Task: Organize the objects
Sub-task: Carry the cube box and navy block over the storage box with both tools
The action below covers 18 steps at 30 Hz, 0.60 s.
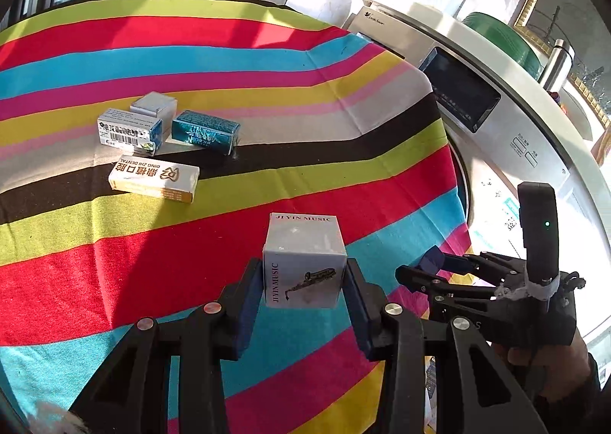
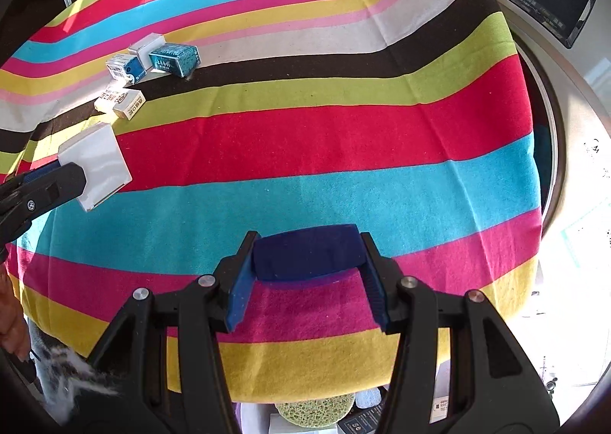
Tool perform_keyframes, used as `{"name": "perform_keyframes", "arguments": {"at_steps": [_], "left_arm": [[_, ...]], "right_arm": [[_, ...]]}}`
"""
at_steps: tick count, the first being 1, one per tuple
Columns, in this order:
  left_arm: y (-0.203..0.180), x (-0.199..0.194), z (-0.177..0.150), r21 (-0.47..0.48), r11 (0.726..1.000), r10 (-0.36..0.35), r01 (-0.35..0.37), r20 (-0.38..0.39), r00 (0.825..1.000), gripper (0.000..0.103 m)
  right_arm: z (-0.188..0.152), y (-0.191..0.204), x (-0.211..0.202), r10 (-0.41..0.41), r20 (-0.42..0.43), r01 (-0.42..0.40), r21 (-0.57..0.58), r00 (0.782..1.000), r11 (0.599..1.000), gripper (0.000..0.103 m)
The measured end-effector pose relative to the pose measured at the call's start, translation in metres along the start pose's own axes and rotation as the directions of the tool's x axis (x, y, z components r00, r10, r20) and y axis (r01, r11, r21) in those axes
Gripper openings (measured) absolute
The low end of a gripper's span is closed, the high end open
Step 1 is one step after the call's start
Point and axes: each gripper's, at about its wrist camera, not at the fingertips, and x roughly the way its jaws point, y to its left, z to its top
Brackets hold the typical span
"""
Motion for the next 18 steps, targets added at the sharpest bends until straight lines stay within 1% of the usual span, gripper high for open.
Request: {"name": "perform_keyframes", "arguments": {"at_steps": [11,18], "left_arm": [[-0.041,0.003,-0.020,0.071,0.996,-0.061,0.063,-0.028,0.998,0.043],[-0.077,0.006,-0.037,0.145,0.982,-0.112,0.120,-0.066,0.992,0.043]], "right_arm": [[-0.027,-0.027,-0.025,-0.042,-0.019,0.043,0.039,0.999,0.998,0.055],[-0.046,-0.046,-0.045,-0.080,-0.039,0.083,0.076,0.996,0.994,0.055]]}}
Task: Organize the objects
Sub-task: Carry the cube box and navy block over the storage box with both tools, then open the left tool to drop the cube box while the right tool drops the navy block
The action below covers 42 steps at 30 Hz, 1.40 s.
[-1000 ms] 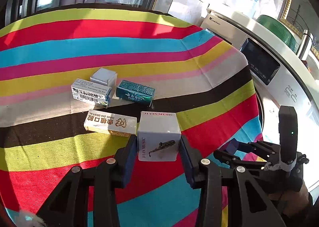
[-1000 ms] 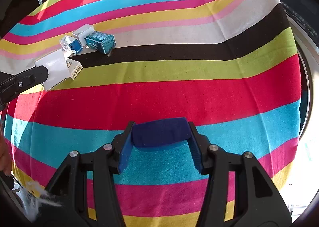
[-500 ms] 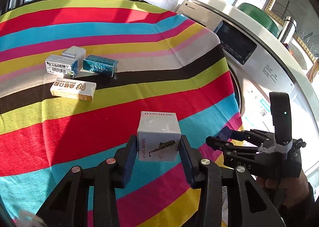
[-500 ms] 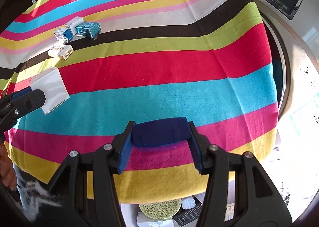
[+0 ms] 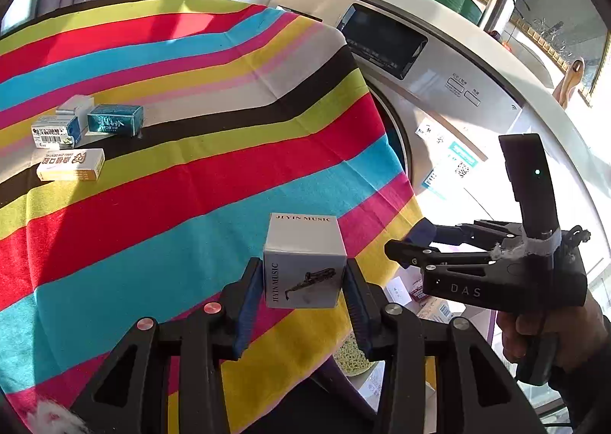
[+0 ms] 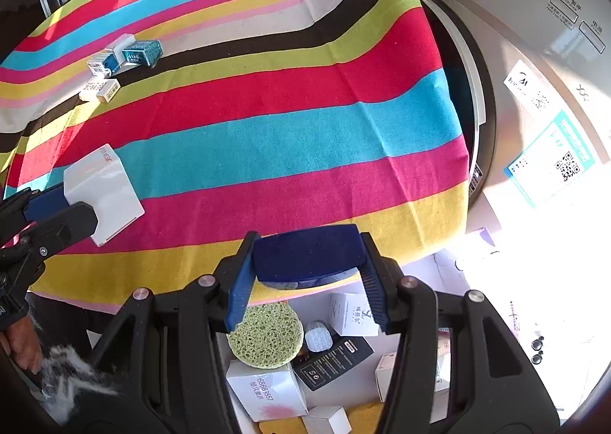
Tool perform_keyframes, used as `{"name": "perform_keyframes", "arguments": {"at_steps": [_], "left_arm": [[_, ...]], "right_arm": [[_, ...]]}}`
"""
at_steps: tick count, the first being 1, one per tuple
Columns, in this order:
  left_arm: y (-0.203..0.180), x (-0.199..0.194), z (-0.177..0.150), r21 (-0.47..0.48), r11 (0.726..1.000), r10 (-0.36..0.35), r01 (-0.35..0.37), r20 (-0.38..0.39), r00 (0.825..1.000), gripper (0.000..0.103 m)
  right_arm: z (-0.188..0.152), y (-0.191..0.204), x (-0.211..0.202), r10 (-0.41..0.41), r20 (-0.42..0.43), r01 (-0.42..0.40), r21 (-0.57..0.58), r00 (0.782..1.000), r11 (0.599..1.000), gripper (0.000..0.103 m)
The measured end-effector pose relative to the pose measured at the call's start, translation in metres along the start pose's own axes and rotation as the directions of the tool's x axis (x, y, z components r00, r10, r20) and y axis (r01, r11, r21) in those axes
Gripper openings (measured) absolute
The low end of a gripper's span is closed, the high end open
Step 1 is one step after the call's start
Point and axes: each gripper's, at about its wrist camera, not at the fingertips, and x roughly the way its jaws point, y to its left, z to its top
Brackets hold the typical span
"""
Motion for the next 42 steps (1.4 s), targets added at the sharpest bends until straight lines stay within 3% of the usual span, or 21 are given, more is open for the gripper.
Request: {"name": "perform_keyframes", "arguments": {"at_steps": [18,42], "left_arm": [[-0.082,0.025,-0.035,0.178,0.975,-0.112,0.132,-0.120,0.986,0.043],[-0.098,0.058,-0.061,0.241,0.961,-0.067,0.133,-0.264,0.962,0.043]], "right_arm": [[-0.063,-0.056,-0.028,-0.080,-0.117,0.091,0.091,0.990,0.992,0.055],[-0.107,-0.078,0.010,-0.087,-0.257,0.123,0.129,0.962,0.984,0.055]]}}
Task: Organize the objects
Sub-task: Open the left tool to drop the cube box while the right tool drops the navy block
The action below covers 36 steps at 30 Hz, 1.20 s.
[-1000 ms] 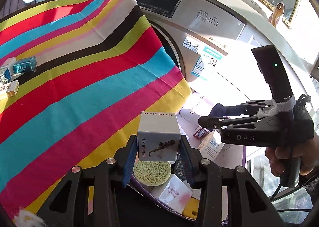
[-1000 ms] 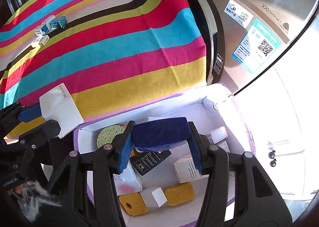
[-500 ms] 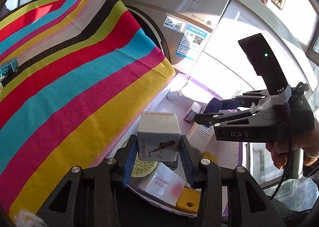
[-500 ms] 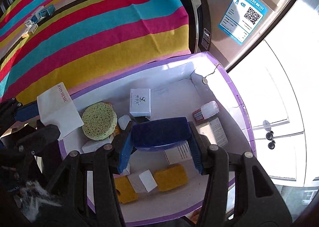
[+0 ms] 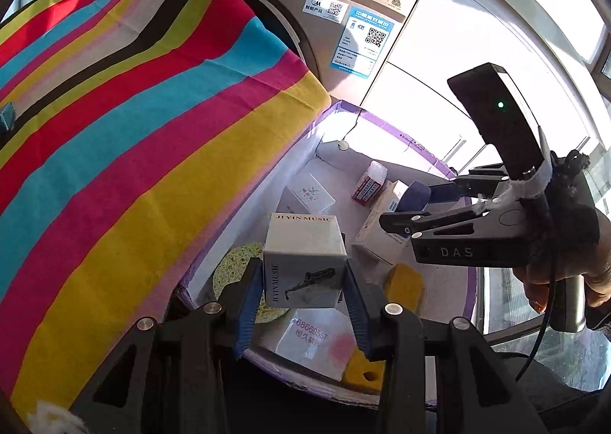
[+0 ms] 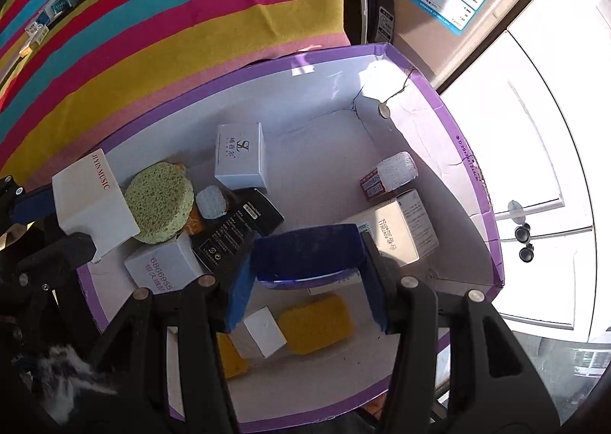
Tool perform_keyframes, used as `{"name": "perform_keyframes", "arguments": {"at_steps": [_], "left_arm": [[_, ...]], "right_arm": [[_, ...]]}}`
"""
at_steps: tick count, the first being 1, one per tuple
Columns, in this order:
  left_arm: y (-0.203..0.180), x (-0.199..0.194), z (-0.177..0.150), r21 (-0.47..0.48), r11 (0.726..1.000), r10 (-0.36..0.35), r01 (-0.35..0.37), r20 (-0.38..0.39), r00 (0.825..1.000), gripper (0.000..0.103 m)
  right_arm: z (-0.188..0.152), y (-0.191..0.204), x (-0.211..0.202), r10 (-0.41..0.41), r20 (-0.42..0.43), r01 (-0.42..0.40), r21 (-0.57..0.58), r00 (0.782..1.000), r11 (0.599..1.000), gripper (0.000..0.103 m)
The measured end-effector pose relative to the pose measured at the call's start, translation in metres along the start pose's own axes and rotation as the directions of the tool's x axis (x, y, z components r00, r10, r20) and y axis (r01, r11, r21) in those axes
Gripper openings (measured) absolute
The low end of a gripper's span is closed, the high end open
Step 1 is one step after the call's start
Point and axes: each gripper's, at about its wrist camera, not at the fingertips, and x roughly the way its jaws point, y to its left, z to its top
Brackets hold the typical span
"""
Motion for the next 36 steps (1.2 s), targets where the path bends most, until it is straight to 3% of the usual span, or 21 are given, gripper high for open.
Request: {"name": "perform_keyframes", "arguments": {"at_steps": [16,36], "left_arm": [[0.001,0.018,-0.004,-0.007,1.000,0.017,-0.017,-0.058,0.998,0.043],[0.003,0.021,-0.005,-0.024,0.999,0.025,-0.026,-0.068,0.997,0.043]], "right_arm": [[-0.010,0.001,0.018,0.011,-0.049,-0.011,0.012,0.999,1.000,0.055],[-0.013,0.014,0.018,0.026,-0.070,-0.025,0.016,0.997,1.000,0.055]]}}
